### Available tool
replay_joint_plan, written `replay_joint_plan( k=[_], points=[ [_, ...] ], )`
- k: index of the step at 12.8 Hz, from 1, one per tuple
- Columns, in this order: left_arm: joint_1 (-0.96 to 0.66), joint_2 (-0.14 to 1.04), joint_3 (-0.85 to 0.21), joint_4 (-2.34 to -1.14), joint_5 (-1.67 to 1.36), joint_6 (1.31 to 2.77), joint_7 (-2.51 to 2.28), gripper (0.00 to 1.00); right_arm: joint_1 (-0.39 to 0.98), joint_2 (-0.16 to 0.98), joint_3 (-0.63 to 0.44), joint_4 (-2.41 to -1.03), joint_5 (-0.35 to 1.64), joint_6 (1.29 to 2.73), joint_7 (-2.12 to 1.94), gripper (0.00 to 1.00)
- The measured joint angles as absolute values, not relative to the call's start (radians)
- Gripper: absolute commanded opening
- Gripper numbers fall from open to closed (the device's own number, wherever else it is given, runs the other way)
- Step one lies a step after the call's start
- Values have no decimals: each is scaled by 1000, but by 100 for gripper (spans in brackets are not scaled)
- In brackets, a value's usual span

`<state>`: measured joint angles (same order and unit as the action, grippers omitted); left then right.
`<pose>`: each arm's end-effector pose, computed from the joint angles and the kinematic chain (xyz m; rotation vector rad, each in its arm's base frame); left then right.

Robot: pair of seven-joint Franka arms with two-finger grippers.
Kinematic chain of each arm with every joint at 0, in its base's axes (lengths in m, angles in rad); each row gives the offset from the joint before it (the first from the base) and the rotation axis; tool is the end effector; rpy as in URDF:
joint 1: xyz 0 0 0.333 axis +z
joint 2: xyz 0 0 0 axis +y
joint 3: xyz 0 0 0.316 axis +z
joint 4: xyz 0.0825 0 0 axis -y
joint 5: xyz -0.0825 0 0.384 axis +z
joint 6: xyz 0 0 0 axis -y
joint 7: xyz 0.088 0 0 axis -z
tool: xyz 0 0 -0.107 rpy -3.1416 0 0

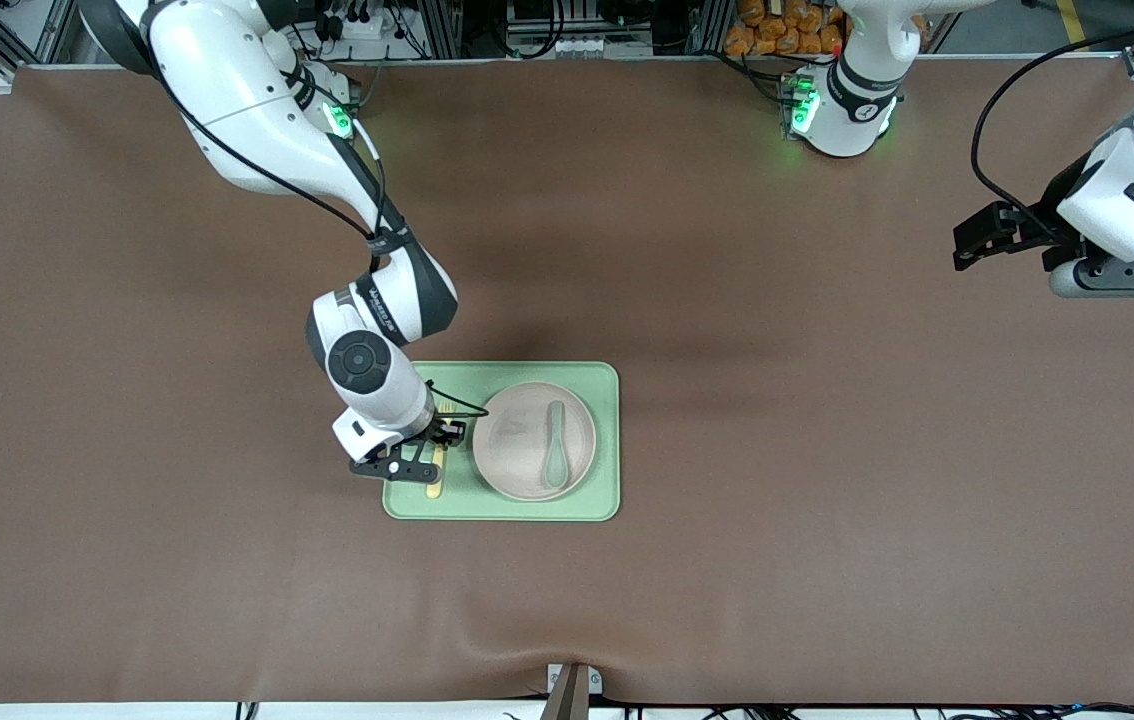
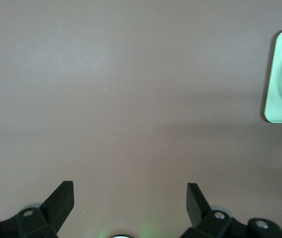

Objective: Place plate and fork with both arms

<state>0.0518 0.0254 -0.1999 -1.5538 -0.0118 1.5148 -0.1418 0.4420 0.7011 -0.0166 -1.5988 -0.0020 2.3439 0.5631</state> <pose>0.5499 -0.0819 0.6139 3.1324 -0.0105 -0.1029 0.6377 0.2906 0.2240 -3.1237 0.2068 -0.0697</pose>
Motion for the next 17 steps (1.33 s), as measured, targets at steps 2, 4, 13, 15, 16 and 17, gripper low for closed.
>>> replay_joint_plan(
  k=[2,4,13,15,16,17],
  points=[
    [52,25,-200,-1554,-12,1515,-152,100,430,668,-17,-1590,-2,2314,563,100],
    [53,25,-200,-1554,-12,1515,-155,100,426,640,-21,-1561,-2,2242,563,100],
    [53,-37,-200,-1590,-12,1514,-165,100,283,442,-27,-1496,-2,1923,501,100],
    [53,-43,-200,-1595,-12,1514,-165,100,262,404,-27,-1488,-2,1883,500,100],
    [54,-44,-200,-1597,-12,1514,-165,100,249,381,-27,-1485,-2,1836,490,100],
    [54,-44,-199,-1599,-12,1514,-165,100,233,357,-28,-1484,-2,1790,465,100]
  ],
)
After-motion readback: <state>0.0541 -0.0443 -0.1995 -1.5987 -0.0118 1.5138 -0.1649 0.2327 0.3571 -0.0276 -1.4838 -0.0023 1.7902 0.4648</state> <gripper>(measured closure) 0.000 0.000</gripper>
